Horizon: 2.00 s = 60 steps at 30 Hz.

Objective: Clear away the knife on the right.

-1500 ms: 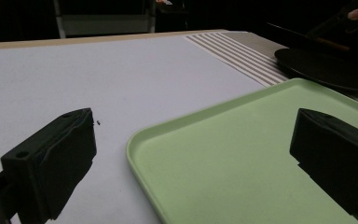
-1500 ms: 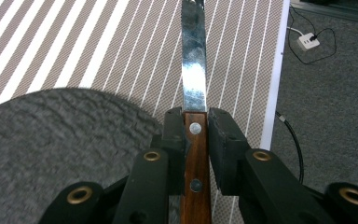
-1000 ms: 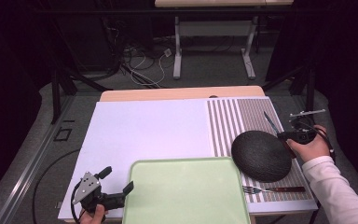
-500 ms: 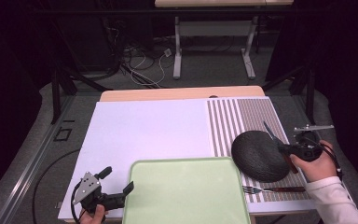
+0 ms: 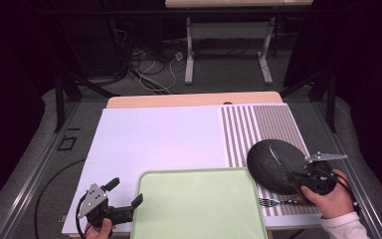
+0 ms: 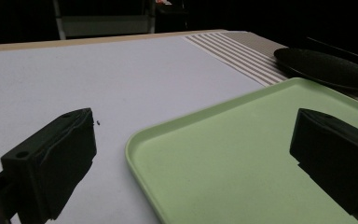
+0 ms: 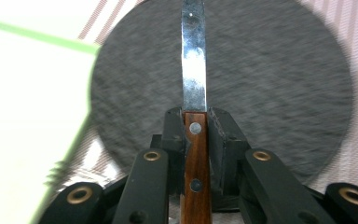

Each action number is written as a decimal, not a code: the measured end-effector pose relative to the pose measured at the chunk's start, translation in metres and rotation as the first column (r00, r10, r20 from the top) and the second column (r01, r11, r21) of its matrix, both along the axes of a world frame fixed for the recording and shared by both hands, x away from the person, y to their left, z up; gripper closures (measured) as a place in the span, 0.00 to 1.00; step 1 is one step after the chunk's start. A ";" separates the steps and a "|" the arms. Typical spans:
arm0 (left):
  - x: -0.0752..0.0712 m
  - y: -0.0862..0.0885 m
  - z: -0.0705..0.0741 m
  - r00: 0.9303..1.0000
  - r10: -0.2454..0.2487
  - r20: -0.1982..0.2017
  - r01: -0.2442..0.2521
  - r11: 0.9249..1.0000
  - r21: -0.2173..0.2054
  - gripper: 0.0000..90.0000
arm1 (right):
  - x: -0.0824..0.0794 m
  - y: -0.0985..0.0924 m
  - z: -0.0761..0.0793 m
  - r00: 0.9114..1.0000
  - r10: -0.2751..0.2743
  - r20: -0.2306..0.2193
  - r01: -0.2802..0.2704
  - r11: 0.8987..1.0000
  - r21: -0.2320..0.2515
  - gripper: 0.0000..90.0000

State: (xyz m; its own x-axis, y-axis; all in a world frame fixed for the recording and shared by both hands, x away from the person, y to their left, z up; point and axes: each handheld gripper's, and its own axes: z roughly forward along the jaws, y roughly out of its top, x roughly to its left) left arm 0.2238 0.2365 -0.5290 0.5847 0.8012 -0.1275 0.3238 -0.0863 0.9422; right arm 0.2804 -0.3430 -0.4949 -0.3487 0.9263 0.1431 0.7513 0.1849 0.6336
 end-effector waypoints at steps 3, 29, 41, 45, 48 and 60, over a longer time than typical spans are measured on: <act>0.000 0.000 0.000 1.000 0.000 0.000 0.000 1.000 -0.002 0.00 | -0.008 0.010 -0.003 1.000 0.019 0.008 -0.019 1.000 0.011 0.86; -0.001 0.000 0.001 1.000 -0.007 0.010 0.007 1.000 0.005 0.00 | -0.046 0.071 -0.010 0.985 0.169 0.033 -0.170 0.984 0.054 0.86; -0.002 -0.001 0.002 1.000 -0.013 0.019 0.012 1.000 0.011 0.00 | -0.053 0.108 -0.024 0.964 0.266 -0.003 -0.266 0.962 0.057 0.86; -0.002 0.000 0.002 1.000 -0.012 0.018 0.012 1.000 0.011 0.00 | -0.054 0.118 -0.030 0.953 0.301 -0.035 -0.298 0.953 0.056 0.86; -0.002 0.000 0.002 1.000 -0.012 0.019 0.012 1.000 0.011 0.00 | -0.054 0.122 -0.032 0.949 0.310 -0.055 -0.307 0.950 0.062 0.86; -0.002 0.000 0.003 1.000 -0.013 0.018 0.013 1.000 0.010 0.00 | -0.047 0.125 -0.046 0.944 0.308 -0.120 -0.300 0.951 0.079 0.86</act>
State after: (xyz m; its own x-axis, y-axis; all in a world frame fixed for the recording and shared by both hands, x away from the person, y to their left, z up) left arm 0.2217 0.2363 -0.5265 0.5975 0.7945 -0.1085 0.3051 -0.1002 0.9470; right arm 0.2333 -0.2185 -0.5412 -0.5873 0.7676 0.2569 0.7412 0.3824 0.5517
